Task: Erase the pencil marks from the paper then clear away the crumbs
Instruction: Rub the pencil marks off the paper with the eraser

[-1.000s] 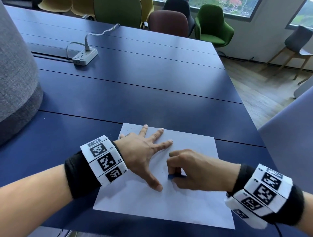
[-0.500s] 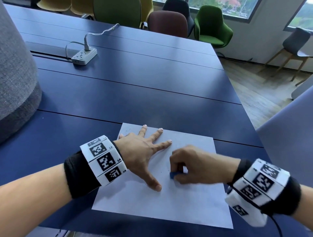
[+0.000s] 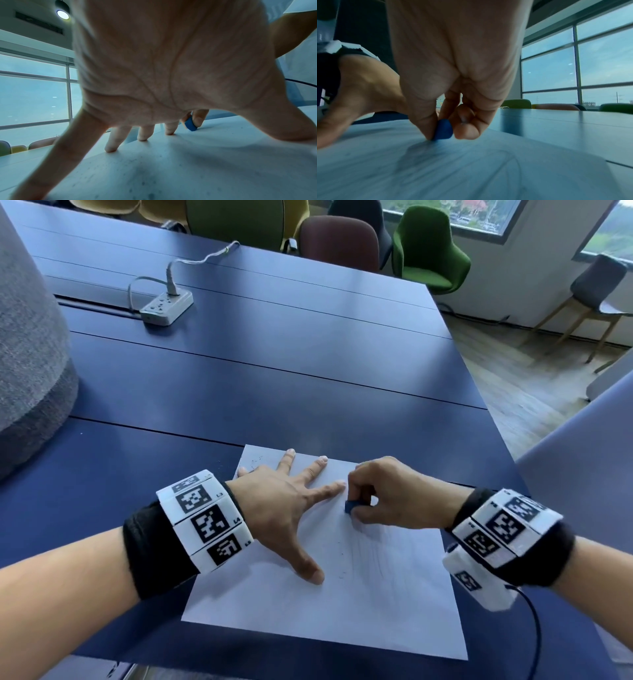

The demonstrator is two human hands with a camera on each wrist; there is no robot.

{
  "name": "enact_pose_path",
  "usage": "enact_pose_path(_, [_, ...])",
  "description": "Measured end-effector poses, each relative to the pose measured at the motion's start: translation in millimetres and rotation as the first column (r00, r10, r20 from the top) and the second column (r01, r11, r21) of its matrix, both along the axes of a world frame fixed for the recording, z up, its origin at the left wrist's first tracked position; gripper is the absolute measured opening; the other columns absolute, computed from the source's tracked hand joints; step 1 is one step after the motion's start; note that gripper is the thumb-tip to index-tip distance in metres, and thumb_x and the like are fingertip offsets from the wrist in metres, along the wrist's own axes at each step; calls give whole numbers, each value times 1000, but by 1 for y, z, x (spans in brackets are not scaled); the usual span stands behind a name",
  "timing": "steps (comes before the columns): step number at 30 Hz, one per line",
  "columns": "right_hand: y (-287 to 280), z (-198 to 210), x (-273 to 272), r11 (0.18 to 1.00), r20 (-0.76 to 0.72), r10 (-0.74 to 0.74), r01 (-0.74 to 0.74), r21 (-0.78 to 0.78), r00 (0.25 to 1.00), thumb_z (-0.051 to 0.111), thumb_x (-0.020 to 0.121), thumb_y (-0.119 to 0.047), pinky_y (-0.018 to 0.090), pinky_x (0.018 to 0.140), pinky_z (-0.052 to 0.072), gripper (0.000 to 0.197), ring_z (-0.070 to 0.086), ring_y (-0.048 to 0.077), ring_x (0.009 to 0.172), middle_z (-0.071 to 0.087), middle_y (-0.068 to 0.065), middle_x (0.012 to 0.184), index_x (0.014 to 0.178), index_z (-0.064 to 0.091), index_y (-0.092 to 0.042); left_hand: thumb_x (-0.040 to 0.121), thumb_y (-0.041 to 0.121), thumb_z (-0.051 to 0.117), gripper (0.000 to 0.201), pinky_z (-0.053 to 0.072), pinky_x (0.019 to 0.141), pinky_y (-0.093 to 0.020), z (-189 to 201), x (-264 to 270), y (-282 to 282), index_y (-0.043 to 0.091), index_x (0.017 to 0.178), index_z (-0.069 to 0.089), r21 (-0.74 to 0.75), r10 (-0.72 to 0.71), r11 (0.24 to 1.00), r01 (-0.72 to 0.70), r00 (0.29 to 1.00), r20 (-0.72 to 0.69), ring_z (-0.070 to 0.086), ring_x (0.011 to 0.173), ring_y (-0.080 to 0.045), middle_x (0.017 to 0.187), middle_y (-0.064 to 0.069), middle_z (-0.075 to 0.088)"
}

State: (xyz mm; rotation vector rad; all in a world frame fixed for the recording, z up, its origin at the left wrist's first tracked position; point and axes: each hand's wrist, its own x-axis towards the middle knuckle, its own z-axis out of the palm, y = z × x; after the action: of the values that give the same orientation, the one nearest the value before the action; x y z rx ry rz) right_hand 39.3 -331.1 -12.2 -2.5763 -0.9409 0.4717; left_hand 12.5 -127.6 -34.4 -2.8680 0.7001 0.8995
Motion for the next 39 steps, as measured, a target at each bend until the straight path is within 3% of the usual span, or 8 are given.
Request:
enact_pose_path(6, [-2,5,-38,977,-235,179,-201,-76,956,66,75,-15,15,62,42,3,52,7,65,63,-9,76,77,66,-16,47,93,62,133,32,106,-66,0,1,-1,56,143,-22,7,-5,1000,5,1000,7,-24,147,-33,156,15,-33])
enact_pose_path(12, [-7,-1,-13,1000,-62,7,-7,-8,998,65,77,-19,35,65,51,8,57,17,66,66,1,74,76,64,-11,44,95,60,133,33,106,-63,0,0,-1,59,141,-24,9,-2,1000,2,1000,-1,-23,147,-32,156,17,-33])
enact_pose_path(17, [-4,4,-44,982,-207,160,-177,-66,965,64,77,-17,26,64,49,2,54,11,66,65,-2,77,77,65,-14,46,94,61,133,31,107,-64,0,0,-1,57,143,-22,6,-2,1000,2,1000,11,-22,147,-33,156,16,-32])
enact_pose_path(22, [-6,1,-28,997,-52,57,-59,-40,997,64,78,-19,37,68,50,8,55,17,68,65,1,74,75,62,-12,46,93,62,132,32,108,-63,2,0,0,58,142,-22,4,4,1000,-4,1000,1,-23,147,-31,156,17,-31])
enact_pose_path(26, [-4,4,-55,980,-232,167,-187,-64,958,62,78,-15,35,67,51,3,58,16,69,65,-1,76,76,63,-14,46,93,62,133,32,108,-63,2,-1,-1,57,143,-22,15,2,1000,-2,1000,3,-23,147,-32,157,17,-32])
enact_pose_path(31, [-5,6,-40,992,-107,95,-102,-69,990,63,78,-17,35,70,50,4,56,14,70,65,0,77,77,64,-14,47,93,62,132,30,109,-64,2,-1,-1,57,143,-22,14,2,1000,-2,1000,-4,-23,147,-31,156,17,-32])
enact_pose_path(35, [2,8,-62,968,-273,215,-241,-65,938,63,77,-14,31,67,51,2,58,13,69,66,-3,77,76,65,-13,46,93,61,133,34,106,-63,2,-1,-1,56,143,-21,18,-4,1000,4,1000,9,-22,147,-33,156,16,-32])
enact_pose_path(39, [2,3,-42,990,-143,129,-137,-45,981,63,76,-20,36,69,51,4,56,14,68,66,-1,75,76,64,-15,48,92,62,132,32,108,-63,3,-1,-1,56,143,-22,15,-4,1000,4,1000,-8,-23,147,-32,156,17,-33])
